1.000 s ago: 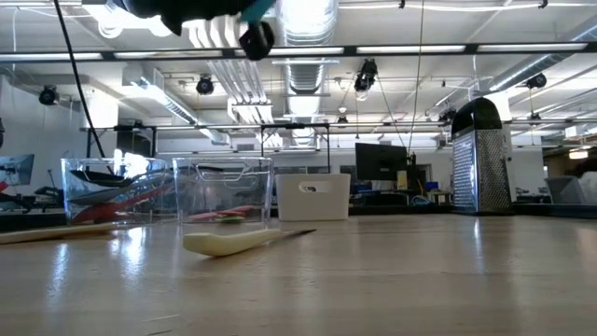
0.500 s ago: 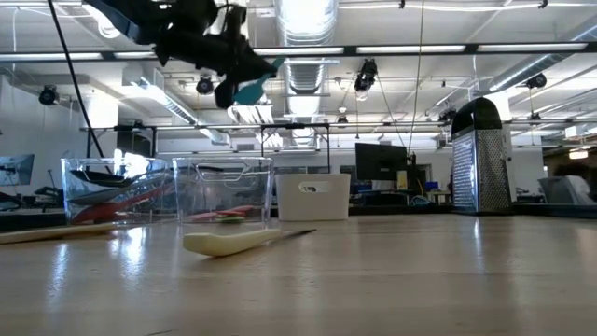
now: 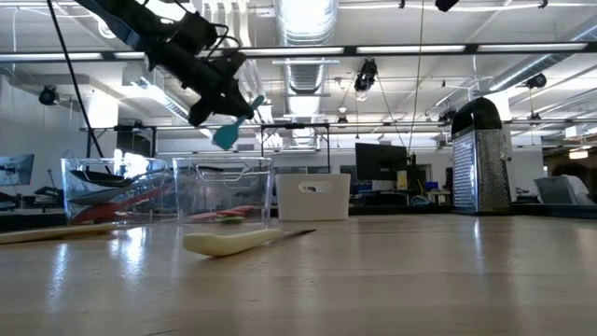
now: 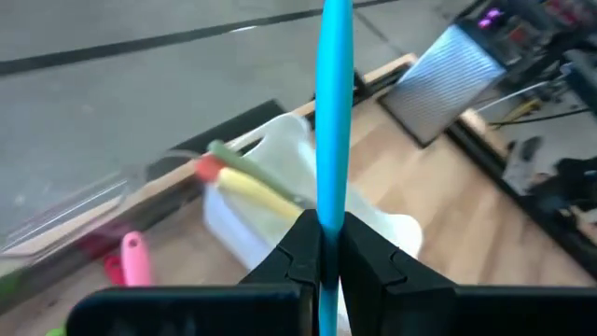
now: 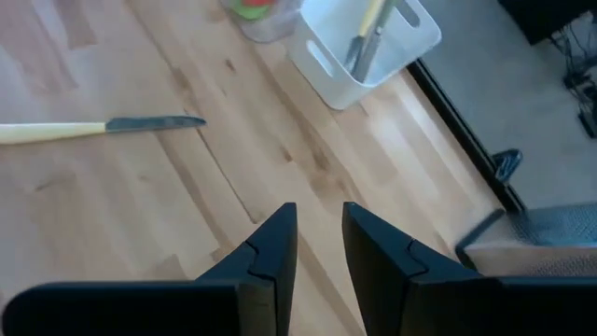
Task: Pick & Place Kitchen Items
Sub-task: Put the blue spatula into the right transparent bin
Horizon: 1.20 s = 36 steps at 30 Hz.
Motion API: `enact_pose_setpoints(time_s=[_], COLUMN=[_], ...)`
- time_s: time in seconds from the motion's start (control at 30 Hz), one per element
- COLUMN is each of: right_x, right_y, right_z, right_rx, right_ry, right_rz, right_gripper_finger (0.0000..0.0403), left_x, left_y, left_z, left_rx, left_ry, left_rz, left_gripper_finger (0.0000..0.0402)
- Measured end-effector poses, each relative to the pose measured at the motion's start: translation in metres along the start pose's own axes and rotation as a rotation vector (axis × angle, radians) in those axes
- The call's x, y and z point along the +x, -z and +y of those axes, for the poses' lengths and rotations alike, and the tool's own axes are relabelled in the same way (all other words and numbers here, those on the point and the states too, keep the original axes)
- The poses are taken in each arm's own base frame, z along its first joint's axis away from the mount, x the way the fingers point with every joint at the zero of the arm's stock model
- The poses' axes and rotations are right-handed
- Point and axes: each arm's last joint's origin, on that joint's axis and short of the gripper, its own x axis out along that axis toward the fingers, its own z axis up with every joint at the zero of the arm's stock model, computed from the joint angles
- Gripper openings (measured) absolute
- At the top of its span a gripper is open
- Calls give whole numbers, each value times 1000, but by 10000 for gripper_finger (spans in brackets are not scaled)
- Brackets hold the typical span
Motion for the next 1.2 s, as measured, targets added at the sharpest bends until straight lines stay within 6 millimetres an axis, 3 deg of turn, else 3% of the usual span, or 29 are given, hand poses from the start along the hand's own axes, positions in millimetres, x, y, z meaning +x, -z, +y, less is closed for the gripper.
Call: enact_pose_setpoints(time_s=[0.23, 0.5, 1.2], right_x=[3, 4, 4], right_y=[5, 7, 7], right_z=[-12, -12, -11], right_rx=[43, 49, 52], right_ry=[6, -5, -10], right_rz=[-1, 8, 5], right_gripper_finger=[84, 81, 74], left_x=[25, 50, 70], left_y=[15, 32, 59], left_z=[16, 31, 53], left_rx=[-35, -62, -146], left_ry=[-65, -107, -194], left_rz=[117, 215, 396], left_gripper_finger=[24, 24, 24])
